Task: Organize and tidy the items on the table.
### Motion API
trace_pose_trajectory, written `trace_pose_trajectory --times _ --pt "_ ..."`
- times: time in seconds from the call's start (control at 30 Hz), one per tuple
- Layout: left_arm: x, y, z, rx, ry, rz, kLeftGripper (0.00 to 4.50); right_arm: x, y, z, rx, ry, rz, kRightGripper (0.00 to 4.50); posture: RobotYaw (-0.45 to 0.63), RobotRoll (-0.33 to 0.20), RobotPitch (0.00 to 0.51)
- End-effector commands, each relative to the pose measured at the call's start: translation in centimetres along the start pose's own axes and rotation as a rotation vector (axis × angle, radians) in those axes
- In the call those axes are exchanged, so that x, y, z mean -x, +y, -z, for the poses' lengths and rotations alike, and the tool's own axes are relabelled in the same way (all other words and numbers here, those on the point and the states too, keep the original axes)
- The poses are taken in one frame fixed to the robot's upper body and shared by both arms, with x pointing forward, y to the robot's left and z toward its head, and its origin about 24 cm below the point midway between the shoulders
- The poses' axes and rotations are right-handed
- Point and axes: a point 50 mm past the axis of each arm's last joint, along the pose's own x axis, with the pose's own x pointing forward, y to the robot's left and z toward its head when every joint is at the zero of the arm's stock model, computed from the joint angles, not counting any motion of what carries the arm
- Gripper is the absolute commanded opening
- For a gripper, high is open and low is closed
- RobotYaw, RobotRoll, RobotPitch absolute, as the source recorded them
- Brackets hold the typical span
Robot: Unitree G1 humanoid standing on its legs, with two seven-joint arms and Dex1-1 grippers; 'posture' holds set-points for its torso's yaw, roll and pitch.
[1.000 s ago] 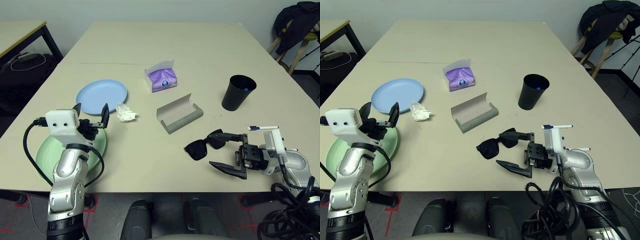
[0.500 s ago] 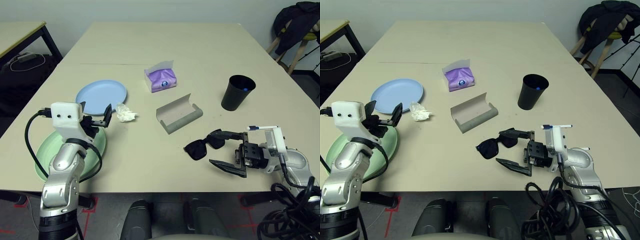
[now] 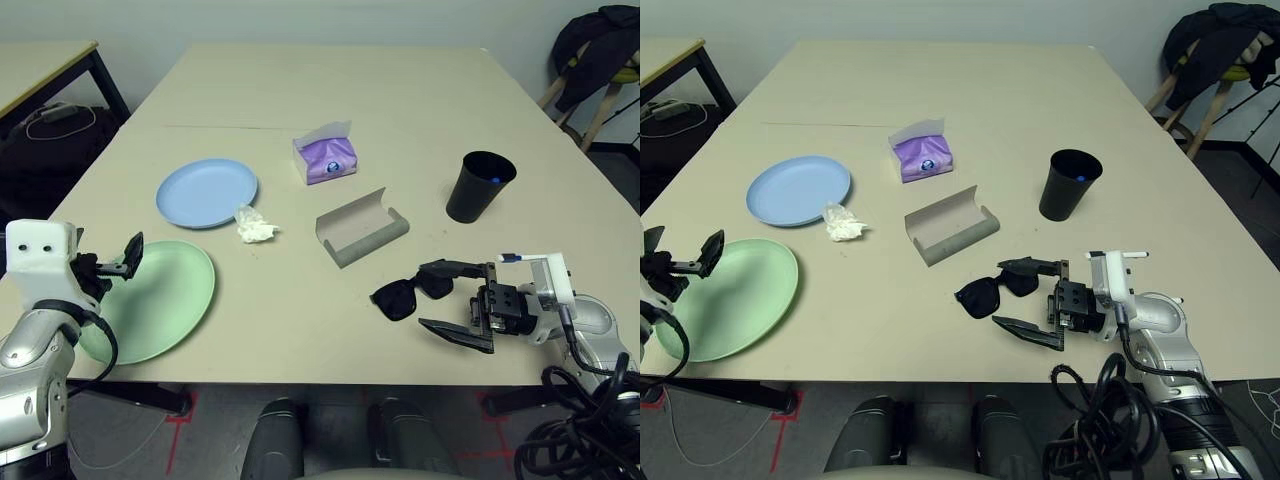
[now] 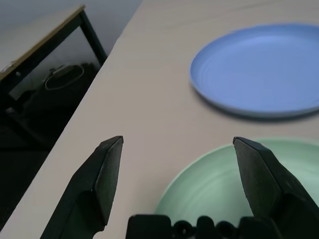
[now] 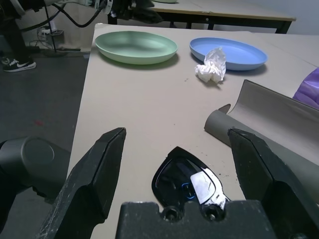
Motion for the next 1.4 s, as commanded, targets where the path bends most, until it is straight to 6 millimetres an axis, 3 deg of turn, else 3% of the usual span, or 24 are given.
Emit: trace_pose_trajectory --times 0.03,0.33,0.77,0.9,1.2,1.4 --pt "0.0 0.7 1.1 -0.009 0.063 -0.033 4.50 0.2 0.2 0.1 -0.009 0.002 0.001 4.48 0.13 0.000 0.075" --pt "-0.1 1.1 3.0 0.070 0.248 -0.045 4.50 0.4 0.4 0.1 -0.003 0.015 0.001 4.48 0.12 0.000 0.082" --pt "-0.1 -0.3 3.0 0.242 0.388 0.082 4.50 0.4 0.4 0.3 0.014 0.026 0.001 4.48 0.11 0.000 0.081" --pt "-0.2 -0.3 3.1 0.256 0.428 0.098 3.56 0.5 0.5 0.4 0.018 0.031 0.004 4.50 0.11 0.000 0.081" --pt "-0.4 0.0 2.0 0.269 0.396 0.122 0.16 0.4 0.3 0.4 0.014 0.020 0.037 4.50 0.11 0.000 0.081" --pt "-1.4 0.0 -0.9 0.296 0.289 0.166 0.01 0.5 0.4 0.5 0.002 0.014 0.064 4.50 0.11 0.000 0.081"
